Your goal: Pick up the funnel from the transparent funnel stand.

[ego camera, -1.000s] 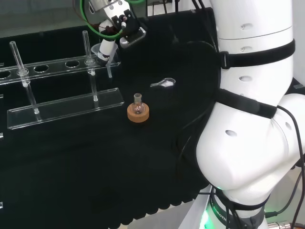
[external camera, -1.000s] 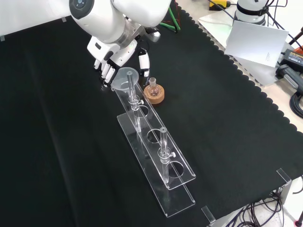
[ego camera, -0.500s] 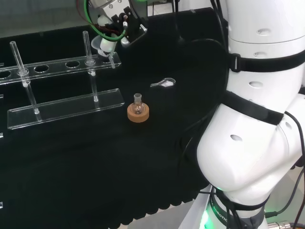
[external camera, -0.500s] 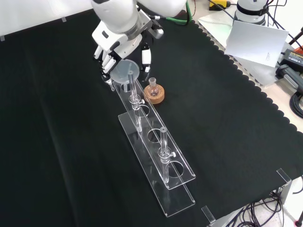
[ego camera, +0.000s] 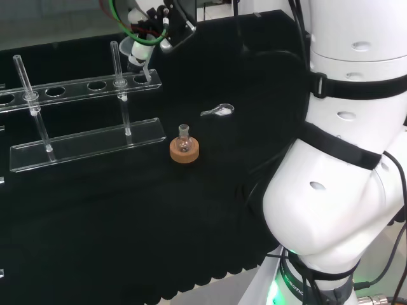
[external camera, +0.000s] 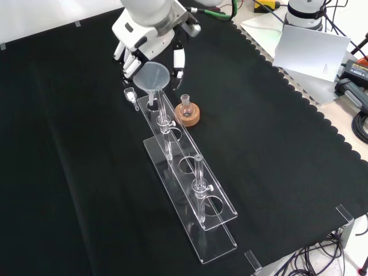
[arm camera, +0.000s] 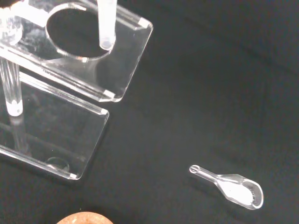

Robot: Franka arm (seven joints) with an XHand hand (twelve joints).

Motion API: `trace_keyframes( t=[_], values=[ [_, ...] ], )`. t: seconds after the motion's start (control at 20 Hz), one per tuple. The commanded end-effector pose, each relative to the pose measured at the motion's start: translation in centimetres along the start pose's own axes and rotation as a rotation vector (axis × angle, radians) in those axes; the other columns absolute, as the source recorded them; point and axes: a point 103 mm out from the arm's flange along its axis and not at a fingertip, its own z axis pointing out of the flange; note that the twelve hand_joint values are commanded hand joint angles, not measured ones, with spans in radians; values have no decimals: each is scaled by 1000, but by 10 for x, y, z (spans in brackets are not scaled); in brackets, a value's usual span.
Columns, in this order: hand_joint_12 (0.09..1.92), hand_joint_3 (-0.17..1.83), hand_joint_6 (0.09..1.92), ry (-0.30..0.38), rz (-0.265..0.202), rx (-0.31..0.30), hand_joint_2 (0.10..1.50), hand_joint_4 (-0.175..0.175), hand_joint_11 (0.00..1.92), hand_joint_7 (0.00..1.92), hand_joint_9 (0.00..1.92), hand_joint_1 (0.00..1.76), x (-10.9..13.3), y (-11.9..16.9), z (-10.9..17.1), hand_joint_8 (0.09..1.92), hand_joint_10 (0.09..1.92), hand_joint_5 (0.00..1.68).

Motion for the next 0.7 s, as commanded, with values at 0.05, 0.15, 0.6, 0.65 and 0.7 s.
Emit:
trace_keyframes(
  t=[0.05, 0.15, 0.6, 0.65, 0.7],
  values=[
    [1251, 521, 889, 18, 48, -8, 737, -72, 603, 708, 996, 672, -16, -37, -18, 1021, 748, 490],
    [1243, 529, 895, 18, 67, -15, 734, -72, 609, 713, 1000, 672, -20, -51, -21, 1014, 742, 492],
    [1237, 539, 905, 36, 149, -20, 734, -72, 615, 718, 1010, 670, -27, -115, -19, 1008, 738, 504],
    [1237, 540, 906, 42, 158, -23, 735, -72, 615, 719, 1011, 670, -26, -122, -17, 1008, 738, 505],
    [1236, 540, 907, 46, 164, -20, 735, -71, 614, 719, 1011, 669, -26, -129, -16, 1008, 738, 506]
  ],
)
